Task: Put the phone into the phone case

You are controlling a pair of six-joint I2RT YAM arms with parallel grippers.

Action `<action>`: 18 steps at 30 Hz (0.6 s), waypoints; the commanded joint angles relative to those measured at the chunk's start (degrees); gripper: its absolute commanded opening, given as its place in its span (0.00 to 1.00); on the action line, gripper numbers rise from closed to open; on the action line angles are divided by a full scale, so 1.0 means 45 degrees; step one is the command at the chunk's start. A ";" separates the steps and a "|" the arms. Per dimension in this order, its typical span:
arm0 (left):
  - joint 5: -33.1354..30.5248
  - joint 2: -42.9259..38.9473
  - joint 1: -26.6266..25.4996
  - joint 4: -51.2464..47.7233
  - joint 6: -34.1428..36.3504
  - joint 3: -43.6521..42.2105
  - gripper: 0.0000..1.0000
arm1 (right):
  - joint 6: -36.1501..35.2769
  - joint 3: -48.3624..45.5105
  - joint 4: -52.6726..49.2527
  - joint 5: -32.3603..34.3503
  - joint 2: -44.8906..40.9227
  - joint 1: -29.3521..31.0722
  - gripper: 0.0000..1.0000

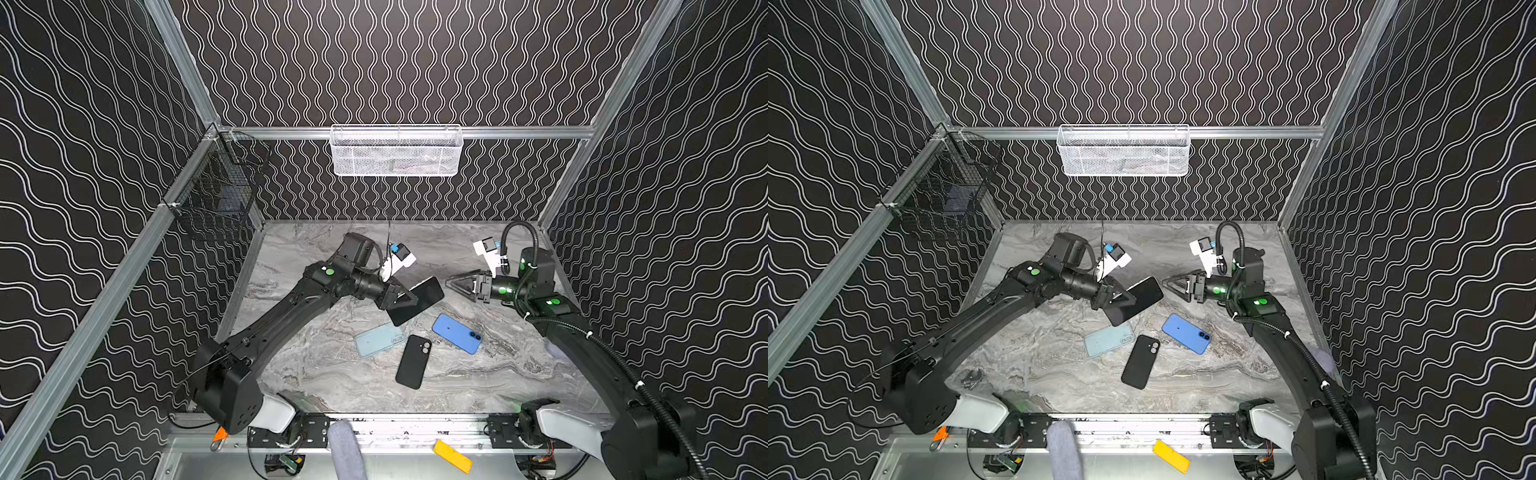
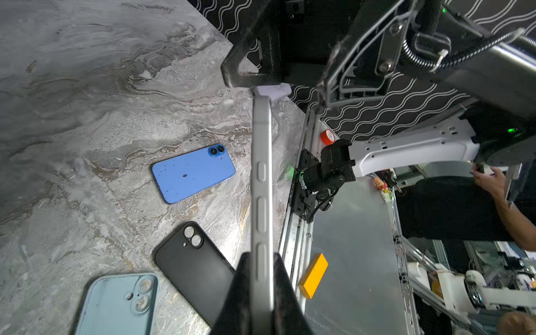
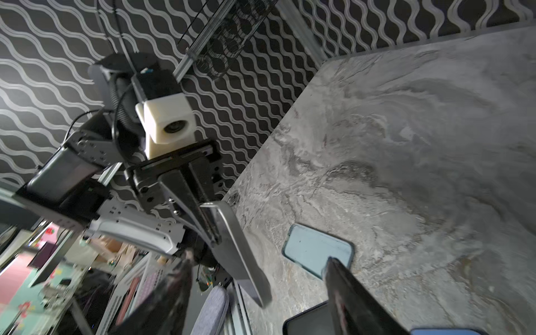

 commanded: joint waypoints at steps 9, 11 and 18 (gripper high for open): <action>-0.3175 -0.0968 0.0275 0.2479 -0.6659 -0.1190 0.00 | 0.2686 -0.0566 0.1598 0.1928 -0.0943 -0.0488 0.76; -0.3901 -0.0916 0.0341 0.1820 -0.7163 -0.1153 0.00 | 0.2218 -0.0487 0.0775 0.2398 -0.0932 -0.0488 0.76; -0.3894 -0.1599 0.1122 0.2274 -0.8399 -0.2055 0.00 | -0.0968 0.0118 -0.3703 0.5898 -0.0498 0.0756 0.73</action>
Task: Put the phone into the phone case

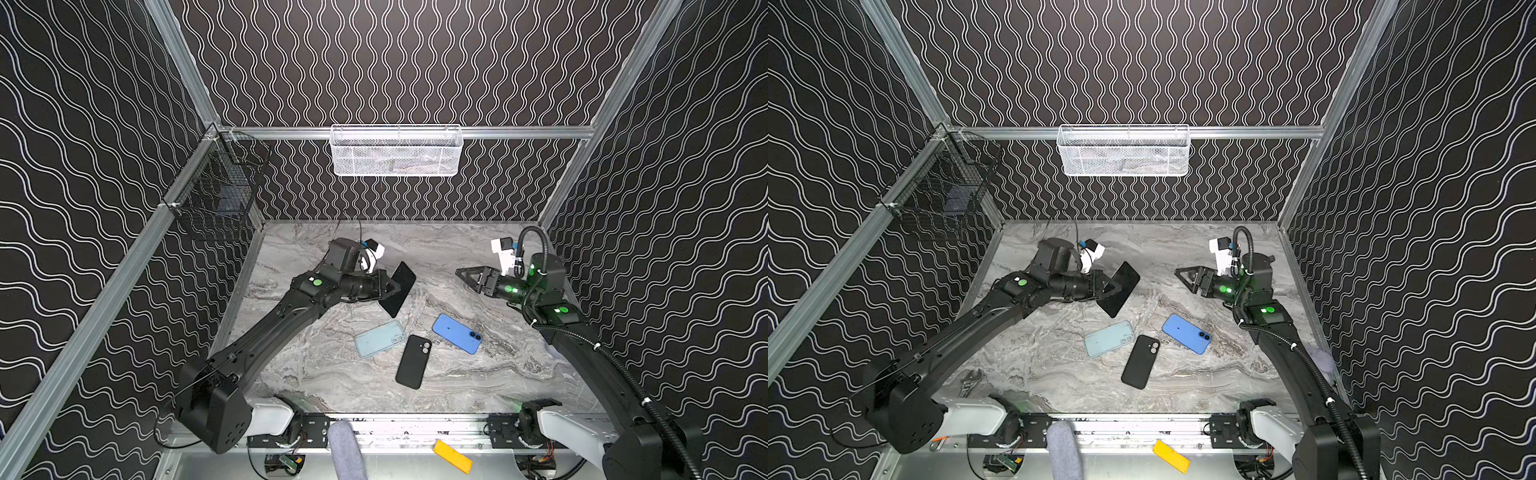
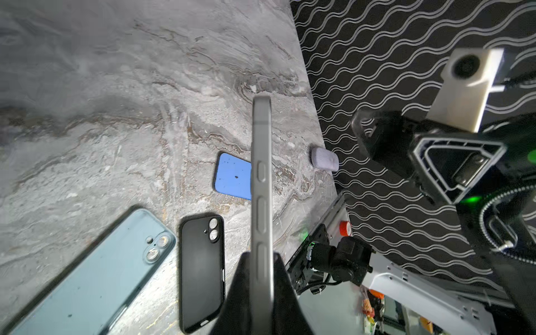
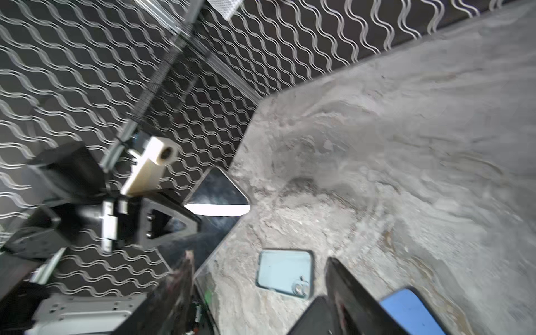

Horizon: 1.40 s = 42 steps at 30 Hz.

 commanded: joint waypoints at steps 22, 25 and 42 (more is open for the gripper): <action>0.0354 -0.2877 0.3518 0.0006 -0.0145 -0.2079 0.00 | 0.0619 0.0842 -0.7245 0.8520 0.3722 0.8904 0.65; 0.0416 -0.2952 0.3556 0.0162 -0.0045 -0.2373 0.00 | 0.1688 0.1012 -0.7551 0.9003 0.4313 0.9741 0.64; 0.1479 -0.3089 0.3596 0.2088 -0.0279 -0.3666 0.00 | 0.4319 0.0861 -0.6613 0.9698 0.5908 1.0618 0.37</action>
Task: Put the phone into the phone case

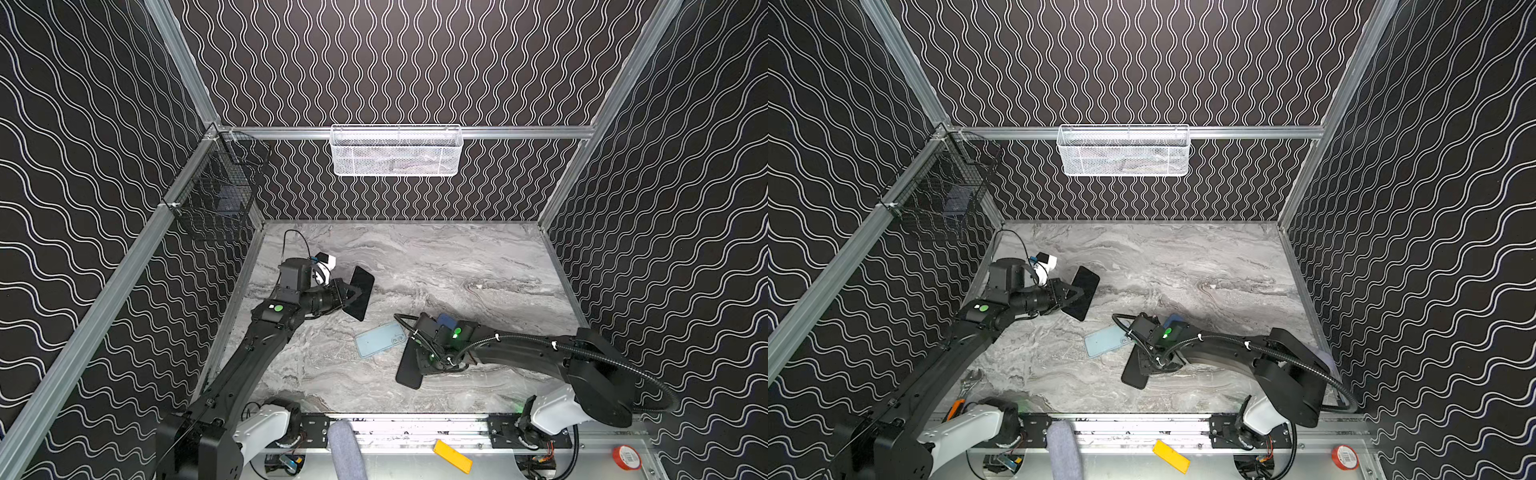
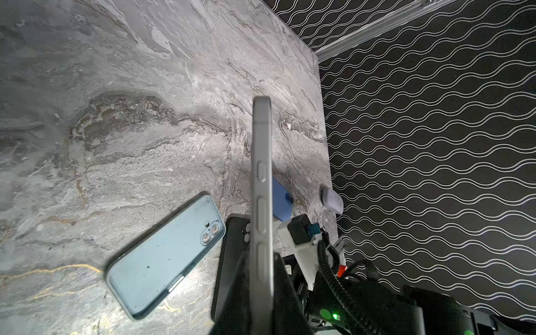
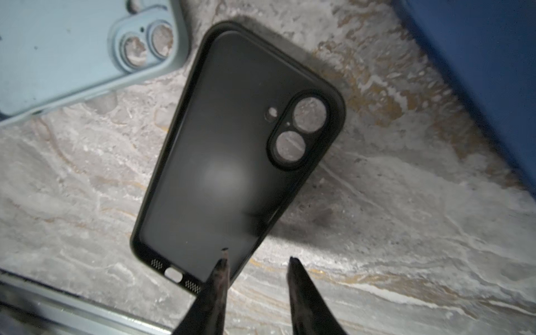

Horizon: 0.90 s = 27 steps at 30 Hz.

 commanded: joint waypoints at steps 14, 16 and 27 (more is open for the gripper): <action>0.0374 0.0051 0.0047 0.1226 0.0127 -0.0017 0.00 | 0.0233 0.0542 0.0450 0.0359 0.1152 0.0002 0.23; 0.0371 0.0040 0.0056 0.1212 0.0145 -0.0017 0.00 | 0.0192 0.0641 0.0367 0.0524 0.1309 0.0007 0.20; -0.0046 -0.0141 0.0046 0.0632 0.0661 0.0255 0.00 | -0.0495 0.1310 -0.0212 0.1500 0.1819 -0.0506 0.08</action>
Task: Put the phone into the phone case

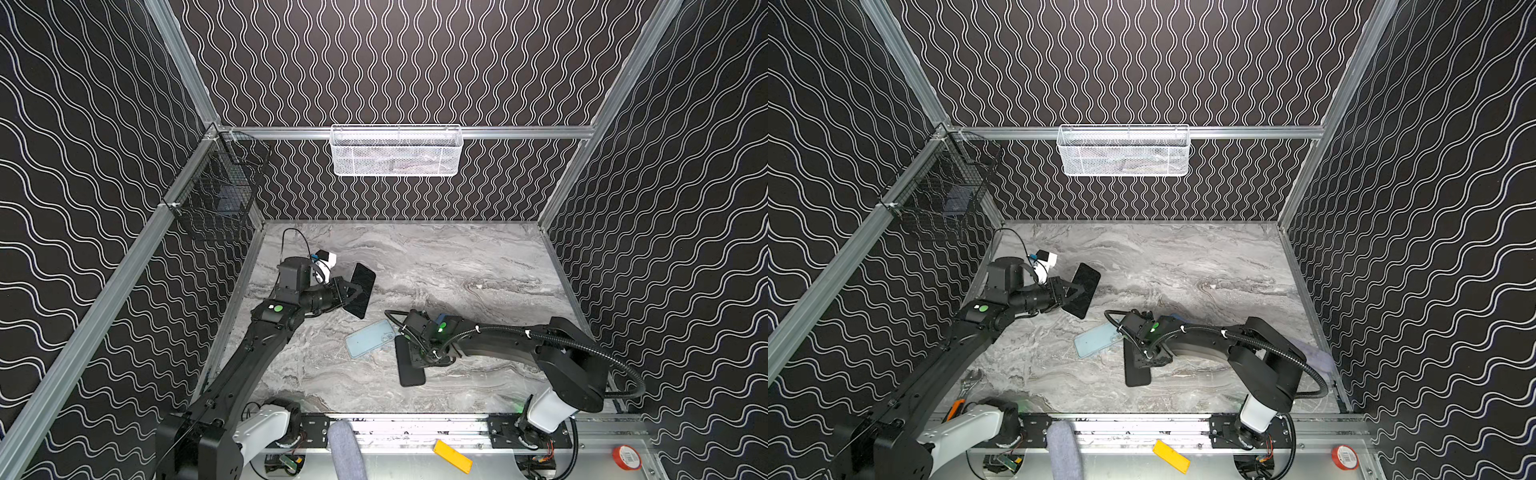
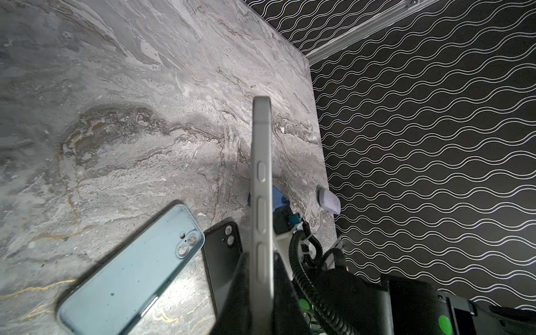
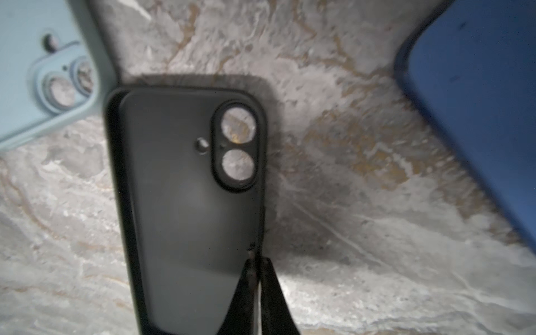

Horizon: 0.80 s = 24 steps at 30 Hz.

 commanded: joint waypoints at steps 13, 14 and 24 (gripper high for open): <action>-0.0216 -0.0307 0.0195 -0.0032 0.0753 0.0352 0.00 | -0.1118 0.0902 0.0074 0.0330 0.0599 -0.1318 0.06; -0.0202 -0.0329 0.0209 -0.0006 0.0735 0.0354 0.00 | -0.1220 0.1022 0.0109 0.0295 0.0675 -0.1413 0.06; -0.0218 -0.0440 0.0227 -0.0014 0.0789 0.0314 0.00 | -0.1915 0.2428 0.0003 0.0524 0.1312 -0.2046 0.06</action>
